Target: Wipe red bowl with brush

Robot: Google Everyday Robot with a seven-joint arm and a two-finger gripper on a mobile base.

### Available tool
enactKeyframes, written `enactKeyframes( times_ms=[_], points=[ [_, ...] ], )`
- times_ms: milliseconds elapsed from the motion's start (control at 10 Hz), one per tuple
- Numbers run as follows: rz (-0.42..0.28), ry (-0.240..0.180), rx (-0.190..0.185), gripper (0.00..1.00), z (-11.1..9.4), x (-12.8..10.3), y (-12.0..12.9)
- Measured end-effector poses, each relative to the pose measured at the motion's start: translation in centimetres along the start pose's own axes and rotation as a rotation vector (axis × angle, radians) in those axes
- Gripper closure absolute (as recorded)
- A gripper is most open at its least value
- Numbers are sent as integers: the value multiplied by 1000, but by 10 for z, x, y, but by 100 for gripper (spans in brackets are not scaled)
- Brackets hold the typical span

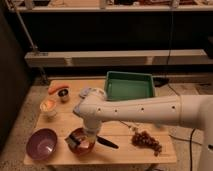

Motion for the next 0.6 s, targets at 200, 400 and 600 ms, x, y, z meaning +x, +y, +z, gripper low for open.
enactKeyframes(
  times_ms=[200, 400, 600],
  points=[
    [-3, -13, 11, 100, 1, -13, -11],
    [16, -30, 15, 100, 1, -35, -12],
    [54, -47, 18, 100, 2, -57, -9]
  ],
)
